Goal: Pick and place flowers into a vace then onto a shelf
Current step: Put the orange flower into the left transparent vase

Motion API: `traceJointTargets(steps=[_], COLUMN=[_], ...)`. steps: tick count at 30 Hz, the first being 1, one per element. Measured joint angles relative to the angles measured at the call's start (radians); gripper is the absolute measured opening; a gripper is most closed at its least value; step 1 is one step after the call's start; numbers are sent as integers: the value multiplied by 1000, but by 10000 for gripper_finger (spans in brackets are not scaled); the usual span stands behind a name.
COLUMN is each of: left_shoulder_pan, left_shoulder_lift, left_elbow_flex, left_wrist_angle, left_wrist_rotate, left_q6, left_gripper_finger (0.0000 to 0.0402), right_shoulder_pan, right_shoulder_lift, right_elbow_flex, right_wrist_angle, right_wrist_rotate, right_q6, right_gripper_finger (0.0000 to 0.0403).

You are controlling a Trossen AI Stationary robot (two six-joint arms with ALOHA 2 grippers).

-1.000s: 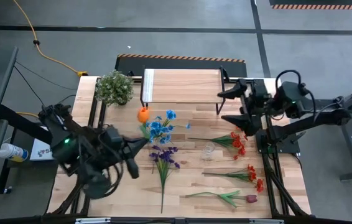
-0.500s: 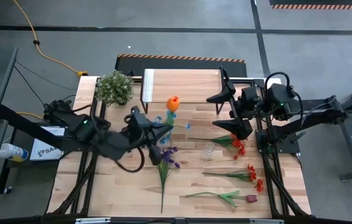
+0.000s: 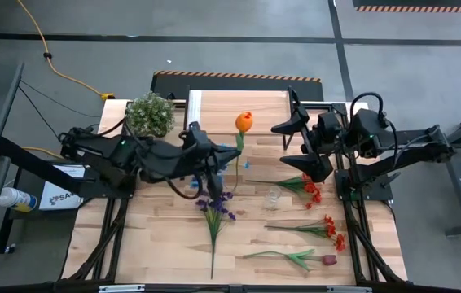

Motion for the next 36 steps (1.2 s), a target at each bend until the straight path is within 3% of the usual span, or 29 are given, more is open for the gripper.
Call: traceJointTargets(steps=[5, 15, 26, 36], left_shoulder_pan=[38, 40, -72, -154], left_shoulder_lift=[8, 18, -57, -90], left_elbow_flex=[0, -1, 0, 0], left_wrist_angle=[12, 16, 75, 261], left_wrist_rotate=[65, 64, -91, -10], left_q6=[11, 50, 173, 336], left_gripper_finger=[25, 25, 25, 25], right_shoulder_pan=[0, -56, -66, -66], right_shoulder_lift=[29, 78, 76, 77], right_elbow_flex=[0, 0, 0, 0], right_wrist_angle=[27, 60, -9, -13], right_wrist_rotate=[16, -38, -63, -47], right_q6=[0, 31, -2, -34], right_gripper_finger=[394, 394, 394, 394])
